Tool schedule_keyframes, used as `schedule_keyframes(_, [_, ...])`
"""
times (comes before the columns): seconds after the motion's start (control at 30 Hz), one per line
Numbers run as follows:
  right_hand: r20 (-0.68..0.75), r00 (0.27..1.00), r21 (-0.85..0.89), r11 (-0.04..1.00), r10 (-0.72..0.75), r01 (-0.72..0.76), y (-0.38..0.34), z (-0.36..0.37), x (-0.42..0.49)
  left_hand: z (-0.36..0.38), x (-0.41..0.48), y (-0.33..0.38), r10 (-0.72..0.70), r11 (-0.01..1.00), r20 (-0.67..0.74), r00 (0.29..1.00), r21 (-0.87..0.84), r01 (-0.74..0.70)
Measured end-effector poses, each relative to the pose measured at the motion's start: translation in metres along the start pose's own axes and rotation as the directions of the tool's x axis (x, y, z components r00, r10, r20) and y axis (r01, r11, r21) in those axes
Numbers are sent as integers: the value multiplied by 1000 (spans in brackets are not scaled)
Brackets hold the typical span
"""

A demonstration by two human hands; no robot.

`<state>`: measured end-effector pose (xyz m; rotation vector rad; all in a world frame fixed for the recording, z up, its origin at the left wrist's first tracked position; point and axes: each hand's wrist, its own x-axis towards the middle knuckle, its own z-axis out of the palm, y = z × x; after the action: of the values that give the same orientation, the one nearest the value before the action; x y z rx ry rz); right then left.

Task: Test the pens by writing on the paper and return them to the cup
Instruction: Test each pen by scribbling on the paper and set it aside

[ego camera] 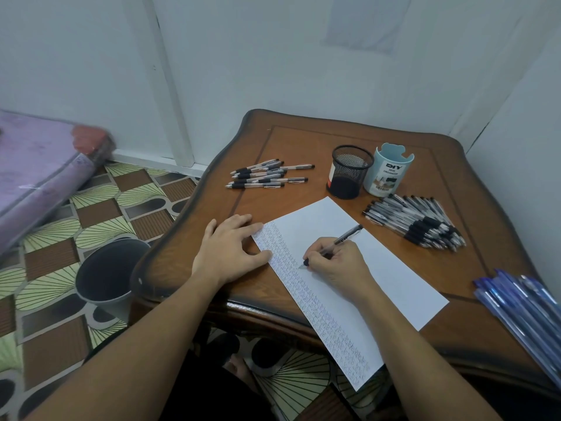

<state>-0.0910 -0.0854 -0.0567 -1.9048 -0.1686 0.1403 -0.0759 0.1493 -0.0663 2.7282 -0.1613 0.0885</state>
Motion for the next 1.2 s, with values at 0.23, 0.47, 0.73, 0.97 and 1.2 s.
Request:
schedule_keyframes(0.23, [-18, 1000, -1, 1000, -7, 7, 0, 0, 0, 0, -1, 1, -5, 1000, -1, 1000, -13, 5])
schedule_keyframes(0.47, [-13, 1000, -13, 1000, -1, 1, -1, 0, 0, -1, -1, 0, -2, 1000, -4, 1000, -20, 2])
schedule_keyframes(0.73, [-138, 985, 348, 936, 102, -49, 0, -9, 12, -1, 0, 0, -3, 1000, 17, 1000, -4, 3])
schedule_keyframes(0.97, [-51, 976, 363, 914, 213, -180, -4, -15, 21, -2, -1, 1, -2, 1000, 24, 1000, 3, 2])
schedule_keyframes(1.2, [-149, 981, -157, 976, 126, -150, -23, -67, 36, -5, -2, 2, -3, 1000, 29, 1000, -2, 3])
